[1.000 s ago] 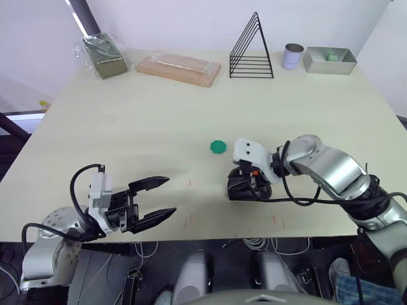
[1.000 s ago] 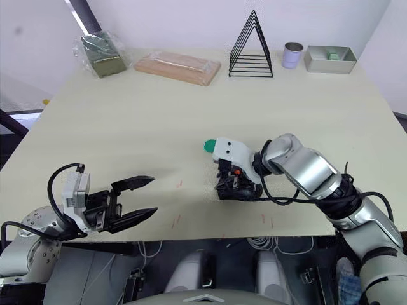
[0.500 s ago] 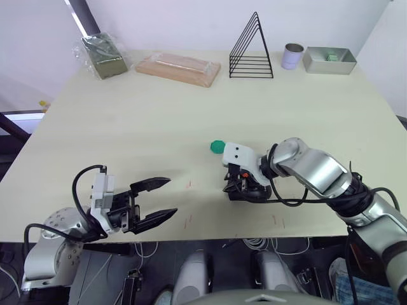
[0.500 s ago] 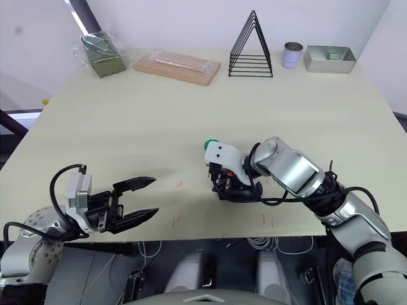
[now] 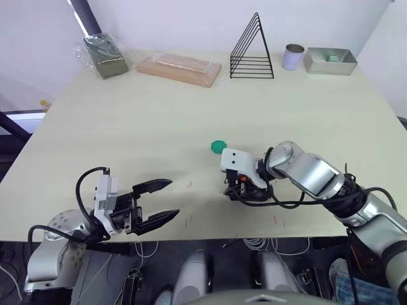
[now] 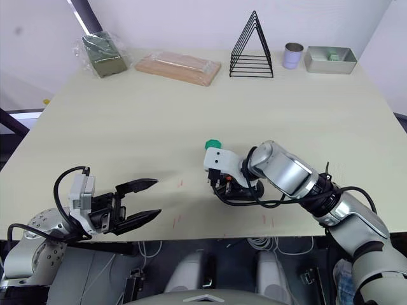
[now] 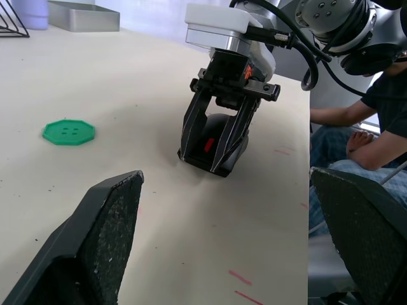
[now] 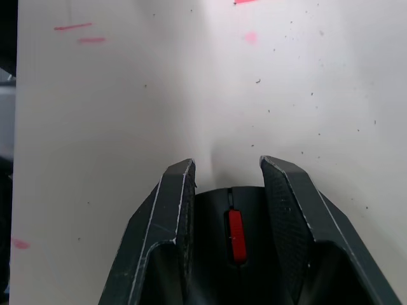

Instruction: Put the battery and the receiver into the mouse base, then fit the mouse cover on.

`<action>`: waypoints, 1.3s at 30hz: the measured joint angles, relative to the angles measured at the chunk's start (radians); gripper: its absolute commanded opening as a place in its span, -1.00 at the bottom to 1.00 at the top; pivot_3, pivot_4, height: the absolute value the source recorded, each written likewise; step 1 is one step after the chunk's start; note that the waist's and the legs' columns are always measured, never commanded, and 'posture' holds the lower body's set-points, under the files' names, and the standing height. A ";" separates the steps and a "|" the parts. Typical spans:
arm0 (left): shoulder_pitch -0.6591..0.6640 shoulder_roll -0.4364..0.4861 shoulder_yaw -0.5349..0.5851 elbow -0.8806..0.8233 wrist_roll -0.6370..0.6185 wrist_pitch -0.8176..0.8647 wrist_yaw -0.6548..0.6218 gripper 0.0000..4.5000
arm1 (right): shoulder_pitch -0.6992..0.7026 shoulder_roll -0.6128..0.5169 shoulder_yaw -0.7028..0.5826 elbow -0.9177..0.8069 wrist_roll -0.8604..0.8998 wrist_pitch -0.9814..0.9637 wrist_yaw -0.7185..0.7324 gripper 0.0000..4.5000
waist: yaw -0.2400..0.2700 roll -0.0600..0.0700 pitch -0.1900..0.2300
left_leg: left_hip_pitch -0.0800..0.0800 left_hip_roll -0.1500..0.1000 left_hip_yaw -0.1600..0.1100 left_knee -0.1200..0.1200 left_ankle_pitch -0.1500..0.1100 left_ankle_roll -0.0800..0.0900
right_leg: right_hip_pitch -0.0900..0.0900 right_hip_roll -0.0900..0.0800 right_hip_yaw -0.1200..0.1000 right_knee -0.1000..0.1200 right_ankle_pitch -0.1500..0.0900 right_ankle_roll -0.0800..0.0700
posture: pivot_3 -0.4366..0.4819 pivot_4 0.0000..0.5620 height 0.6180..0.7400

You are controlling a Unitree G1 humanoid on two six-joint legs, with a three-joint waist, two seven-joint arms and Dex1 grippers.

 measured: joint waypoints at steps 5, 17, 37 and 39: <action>-0.002 0.000 0.000 0.000 0.000 -0.001 0.000 1.00 | 0.033 0.030 -0.150 -0.059 0.071 -0.030 -0.004 -0.24 | -0.003 0.000 0.000 | 0.000 0.000 0.000 -0.001 0.000 0.000 | 0.000 0.001 0.000 0.000 0.000 0.000 | -0.05 -0.47 1.00; -0.037 0.002 -0.009 0.005 0.000 0.000 -0.012 1.00 | 0.563 0.013 -0.569 -0.262 0.216 -0.388 -0.038 -0.24 | -0.002 -0.001 0.000 | 0.001 0.000 0.000 -0.001 0.000 0.000 | 0.001 0.002 0.001 0.000 0.000 0.000 | -0.05 -0.47 1.00; -0.072 0.009 -0.010 0.025 0.000 0.016 -0.035 1.00 | 0.840 0.211 -0.641 0.117 0.163 -0.975 -0.026 -0.24 | 0.001 -0.001 0.000 | 0.002 0.000 0.001 -0.002 0.000 0.000 | 0.001 0.003 0.002 0.000 0.000 0.000 | -0.05 -0.47 1.00; -0.070 0.009 -0.010 0.025 0.000 0.019 -0.034 1.00 | 0.838 0.225 -0.633 0.167 0.147 -1.022 -0.030 -0.24 | 0.001 0.000 0.001 | 0.002 0.000 0.001 -0.002 0.000 0.000 | 0.001 0.003 0.002 0.000 0.000 0.000 | -0.05 -0.47 1.00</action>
